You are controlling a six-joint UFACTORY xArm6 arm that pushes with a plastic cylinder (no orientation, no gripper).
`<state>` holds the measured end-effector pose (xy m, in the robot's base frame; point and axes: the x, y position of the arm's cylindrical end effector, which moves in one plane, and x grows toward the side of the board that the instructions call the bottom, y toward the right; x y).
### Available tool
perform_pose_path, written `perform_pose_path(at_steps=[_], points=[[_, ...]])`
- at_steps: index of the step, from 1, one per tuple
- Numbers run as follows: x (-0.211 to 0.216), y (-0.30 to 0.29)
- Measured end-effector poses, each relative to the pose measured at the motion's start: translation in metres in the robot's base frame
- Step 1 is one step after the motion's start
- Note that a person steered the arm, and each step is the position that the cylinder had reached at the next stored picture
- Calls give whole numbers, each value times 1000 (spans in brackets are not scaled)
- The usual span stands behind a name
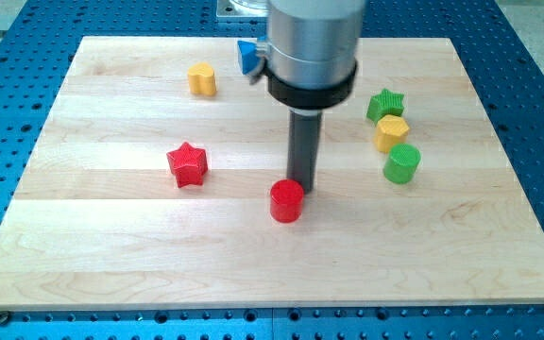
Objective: Move the yellow hexagon to the left of the green star
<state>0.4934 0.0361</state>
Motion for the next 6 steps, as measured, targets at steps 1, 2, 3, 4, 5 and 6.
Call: perform_pose_path(at_steps=[1, 2, 3, 4, 5, 6], points=[[12, 52], [12, 149], [-12, 171], [-48, 176], [-58, 157], [-58, 125]])
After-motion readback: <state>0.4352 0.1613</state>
